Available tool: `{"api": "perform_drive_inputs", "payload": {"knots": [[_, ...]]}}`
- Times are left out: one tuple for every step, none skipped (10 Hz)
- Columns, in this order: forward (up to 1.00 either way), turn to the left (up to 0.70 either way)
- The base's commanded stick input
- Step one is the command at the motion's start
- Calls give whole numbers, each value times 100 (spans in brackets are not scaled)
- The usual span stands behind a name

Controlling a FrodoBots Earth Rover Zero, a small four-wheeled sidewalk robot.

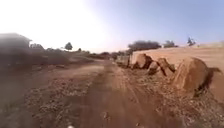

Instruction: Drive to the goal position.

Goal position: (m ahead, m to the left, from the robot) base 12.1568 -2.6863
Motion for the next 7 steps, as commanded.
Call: {"api": "perform_drive_inputs", "payload": {"knots": [[70, -3], [70, -7], [70, -11], [70, -15], [70, -19], [70, -23], [70, -27]]}}
